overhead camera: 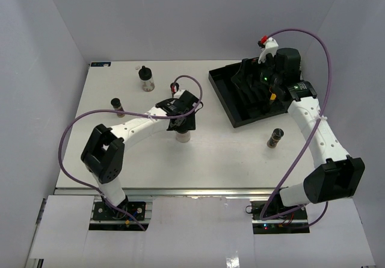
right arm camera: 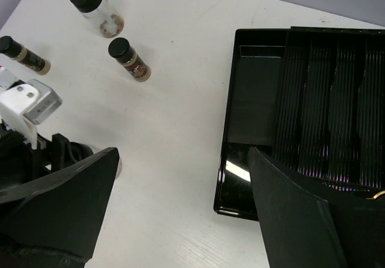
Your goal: Organize the condiment bottles
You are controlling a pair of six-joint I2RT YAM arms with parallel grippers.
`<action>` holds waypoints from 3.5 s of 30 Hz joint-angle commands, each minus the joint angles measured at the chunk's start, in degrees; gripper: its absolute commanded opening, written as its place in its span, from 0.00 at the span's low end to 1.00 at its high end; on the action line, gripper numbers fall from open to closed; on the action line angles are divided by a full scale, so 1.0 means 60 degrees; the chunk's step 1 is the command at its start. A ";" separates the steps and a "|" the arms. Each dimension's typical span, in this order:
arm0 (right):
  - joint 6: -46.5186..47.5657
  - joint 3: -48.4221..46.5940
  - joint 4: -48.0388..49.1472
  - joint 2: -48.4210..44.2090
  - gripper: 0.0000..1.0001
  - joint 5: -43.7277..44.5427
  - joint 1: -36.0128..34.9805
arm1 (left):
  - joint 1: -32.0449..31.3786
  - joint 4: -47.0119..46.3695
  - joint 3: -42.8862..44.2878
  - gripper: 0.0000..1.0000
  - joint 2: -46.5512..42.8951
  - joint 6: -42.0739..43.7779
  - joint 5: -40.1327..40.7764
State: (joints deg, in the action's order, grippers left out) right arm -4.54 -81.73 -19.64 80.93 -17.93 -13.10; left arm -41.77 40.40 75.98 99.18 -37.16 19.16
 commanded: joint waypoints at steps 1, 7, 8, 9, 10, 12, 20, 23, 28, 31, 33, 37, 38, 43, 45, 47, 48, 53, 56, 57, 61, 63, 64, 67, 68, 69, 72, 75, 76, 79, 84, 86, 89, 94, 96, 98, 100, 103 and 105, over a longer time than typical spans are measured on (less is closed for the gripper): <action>0.0042 0.0124 0.0452 -0.0480 0.94 0.0279 -0.0028 | -0.0330 -0.0321 0.0628 0.00 0.0317 0.0391 -0.0365; 0.0068 0.0101 0.0390 -0.0312 0.94 0.0284 -0.0013 | -0.0492 -0.0023 0.1389 0.60 0.0938 0.0743 -0.0767; 0.0067 0.0100 0.0367 -0.0264 0.94 0.0266 -0.0013 | -0.0493 0.0010 0.1378 0.75 0.0910 0.0702 -0.0693; 0.0069 0.0099 0.0342 -0.0216 0.94 0.0249 -0.0014 | -0.0494 0.0031 0.1352 0.90 0.0868 0.0658 -0.0617; 0.0086 0.0073 0.0307 -0.0190 0.94 0.0241 -0.0023 | -0.0494 -0.0003 0.1292 0.95 0.0781 0.0666 -0.0625; 0.0151 -0.0030 0.0187 -0.0130 0.94 0.0235 -0.0039 | -0.0494 0.0019 0.1308 0.98 0.0563 0.0660 -0.0619; 0.0619 -0.0743 -0.0575 0.0336 0.94 0.0401 -0.0851 | -0.0345 0.1619 0.3193 0.98 0.0013 0.0678 -0.0332; 0.0703 -0.1144 -0.0940 0.0828 0.94 0.0236 -0.1646 | 0.0107 0.2022 0.3451 0.98 -0.0595 0.0800 -0.0473; 0.0416 -0.1279 -0.0913 0.1500 0.98 0.0643 -0.2803 | 0.1436 0.2412 0.3232 0.98 -0.2158 0.1038 -0.1162; 0.0425 -0.1520 -0.1058 0.2107 0.98 0.0866 -0.3496 | 0.2692 0.2572 0.2743 0.98 -0.3118 0.1310 -0.1245; 0.0366 -0.1705 -0.1166 0.2464 0.98 0.1021 -0.3884 | 0.3418 0.2713 0.2239 0.98 -0.3596 0.1477 -0.1251; 0.0371 -0.2240 -0.1714 0.3284 0.98 0.1703 -0.4802 | 0.4871 0.2500 0.1393 0.98 -0.4217 0.1683 -0.1592; 0.0394 -0.2371 -0.1880 0.3464 0.98 0.1962 -0.5012 | 0.5132 0.2394 0.1227 0.98 -0.4326 0.1703 -0.1740; 0.0390 -0.2438 -0.2344 0.4254 0.98 0.3360 -0.5700 | 0.5991 0.1880 0.0503 0.98 -0.4792 0.1769 -0.2449; 0.0379 -0.2344 -0.2386 0.4448 0.97 0.3654 -0.5725 | 0.6070 0.1728 0.0326 0.98 -0.4874 0.1786 -0.2686; 0.0433 -0.2305 -0.2480 0.4576 0.97 0.3788 -0.5712 | 0.6103 0.1648 0.0241 0.98 -0.4940 0.1816 -0.2768; 0.0434 -0.2315 -0.2580 0.4646 0.98 0.3878 -0.5712 | 0.6123 0.1658 0.0230 0.98 -0.4930 0.1826 -0.2768; 0.0382 -0.2010 -0.2820 0.4676 0.98 0.4453 -0.5726 | 0.6157 0.1594 0.0158 0.98 -0.4932 0.1817 -0.2820; 0.0516 -0.1863 -0.2786 0.4676 0.99 0.4459 -0.5731 | 0.6157 0.1479 0.0072 0.98 -0.4904 0.1745 -0.3002; 0.0554 -0.1839 -0.2788 0.4690 0.99 0.4433 -0.5726 | 0.6157 0.1460 0.0057 0.98 -0.4887 0.1734 -0.3053; 0.0643 -0.1692 -0.2603 0.4536 1.00 0.4483 -0.5736 | 0.6157 0.1416 -0.0001 0.98 -0.4840 0.1701 -0.3149; 0.0665 -0.1744 -0.2583 0.4455 1.00 0.4472 -0.5730 | 0.6157 0.1399 0.0005 0.98 -0.4852 0.1673 -0.3149; 0.0668 -0.1794 -0.2595 0.4433 1.00 0.4460 -0.5735 | 0.6157 0.1396 0.0008 0.98 -0.4864 0.1658 -0.3149; 0.0709 -0.1932 -0.2581 0.4509 1.00 0.4457 -0.5726 | 0.6157 0.1396 0.0008 0.98 -0.4870 0.1638 -0.3179; 0.0712 -0.1953 -0.2576 0.4576 1.00 0.4480 -0.5726 | 0.6157 0.1400 0.0017 0.98 -0.4874 0.1633 -0.3179; 0.0712 -0.1976 -0.2582 0.4640 1.00 0.4515 -0.5726 | 0.6157 0.1406 0.0028 0.98 -0.4880 0.1627 -0.3179; 0.0712 -0.2024 -0.2574 0.4780 1.00 0.4588 -0.5726 | 0.6157 0.1430 0.0052 0.98 -0.4899 0.1640 -0.3179; 0.0712 -0.2093 -0.2453 0.4773 1.00 0.4570 -0.5736 | 0.6157 0.1454 0.0052 0.98 -0.4899 0.1652 -0.3179; 0.0712 -0.2131 -0.2427 0.4763 1.00 0.4556 -0.5740 | 0.6157 0.1455 0.0052 0.98 -0.4900 0.1652 -0.3179; 0.0712 -0.2407 -0.2488 0.4730 1.00 0.4537 -0.5736 | 0.6157 0.1435 0.0043 0.98 -0.4923 0.1643 -0.3179; 0.0712 -0.2463 -0.2508 0.4599 0.99 0.4592 -0.5774 | 0.6157 0.1378 -0.0047 0.98 -0.4932 0.1623 -0.3473; 0.0712 -0.2454 -0.2551 0.4578 0.98 0.4649 -0.5785 | 0.6157 0.1376 -0.0045 0.98 -0.4952 0.1623 -0.3495; 0.0712 -0.2350 -0.2555 0.4581 0.98 0.4620 -0.5785 | 0.6157 0.1383 -0.0005 0.98 -0.4958 0.1615 -0.3546; 0.0712 -0.1952 -0.2367 0.4559 0.99 0.4191 -0.5785 | 0.6157 0.1454 0.0008 0.98 -0.5016 0.1623 -0.3545; 0.0712 -0.1863 -0.2290 0.4558 1.00 0.4052 -0.5799 | 0.6157 0.1469 -0.0003 0.98 -0.5031 0.1663 -0.3501; 0.0712 -0.1724 -0.2272 0.4590 1.00 0.3985 -0.5785 | 0.6157 0.1486 -0.0009 0.98 -0.5016 0.1671 -0.3472; 0.0704 -0.1461 -0.2211 0.4598 1.00 0.3973 -0.5785 | 0.6157 0.1494 -0.0025 0.98 -0.5016 0.1696 -0.3468; 0.0677 -0.1145 -0.2068 0.4564 1.00 0.3903 -0.5785 | 0.6157 0.1493 -0.0027 0.98 -0.4993 0.1720 -0.3463; 0.0699 -0.1065 -0.2017 0.4583 0.99 0.3899 -0.5781 | 0.6157 0.1500 0.0014 0.98 -0.4952 0.1725 -0.3457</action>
State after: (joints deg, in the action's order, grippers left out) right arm -0.69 -89.22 -33.49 109.16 6.40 -47.66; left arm -5.04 49.50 76.09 71.24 -27.00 -1.13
